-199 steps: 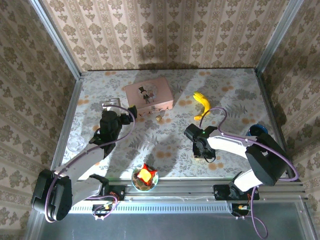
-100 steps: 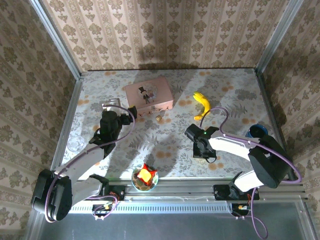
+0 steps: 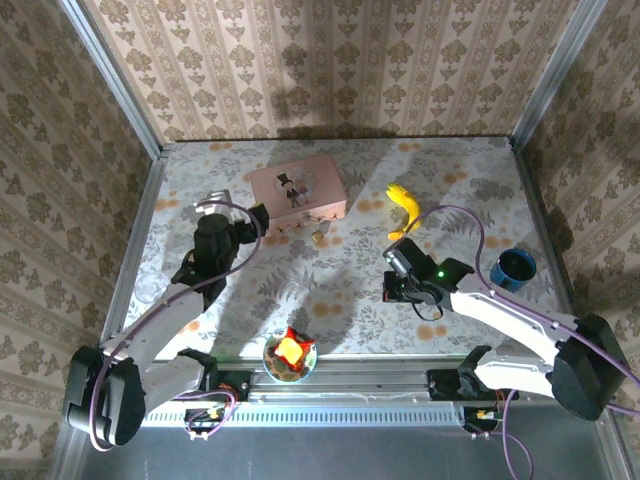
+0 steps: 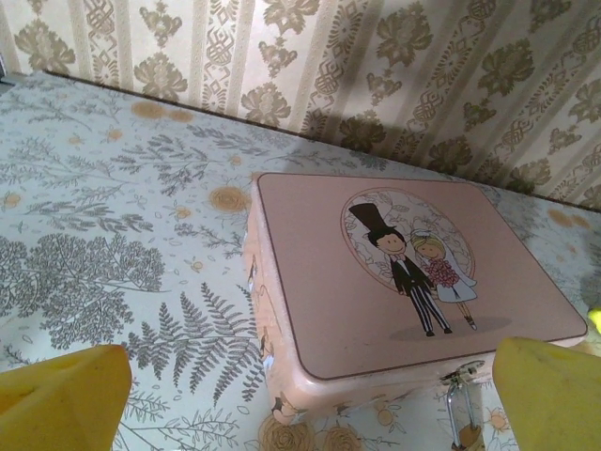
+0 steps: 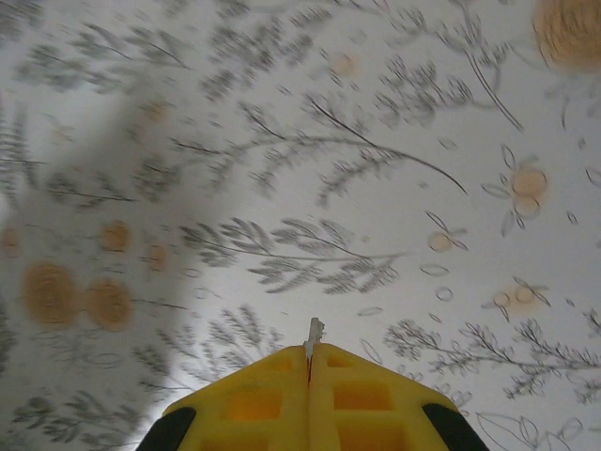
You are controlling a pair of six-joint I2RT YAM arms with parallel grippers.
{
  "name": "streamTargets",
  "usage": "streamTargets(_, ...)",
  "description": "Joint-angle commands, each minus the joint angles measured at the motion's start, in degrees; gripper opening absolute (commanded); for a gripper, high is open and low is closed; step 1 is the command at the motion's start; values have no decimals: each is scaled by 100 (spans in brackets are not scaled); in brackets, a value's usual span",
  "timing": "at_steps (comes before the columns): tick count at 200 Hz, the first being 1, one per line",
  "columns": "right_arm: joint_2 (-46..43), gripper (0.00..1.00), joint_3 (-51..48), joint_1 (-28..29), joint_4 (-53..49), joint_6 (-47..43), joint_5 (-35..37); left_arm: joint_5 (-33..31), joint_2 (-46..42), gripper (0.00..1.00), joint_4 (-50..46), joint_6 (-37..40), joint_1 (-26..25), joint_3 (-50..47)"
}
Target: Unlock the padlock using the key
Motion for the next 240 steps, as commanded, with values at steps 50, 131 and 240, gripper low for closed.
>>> streamTargets(50, 170, 0, 1241, -403, 279, -17, -864, 1062, -234, 100, 751, 425, -8, -279)
streamTargets(131, 714, 0, 1974, -1275, 1851, 817, -3374, 3253, 439, 92, 2177, 1850, -739, -427)
streamTargets(240, 944, 0, 2175, -1364, 2229, 948, -4236, 4822, 1758, 75, 3406, 2776, -1299, 187)
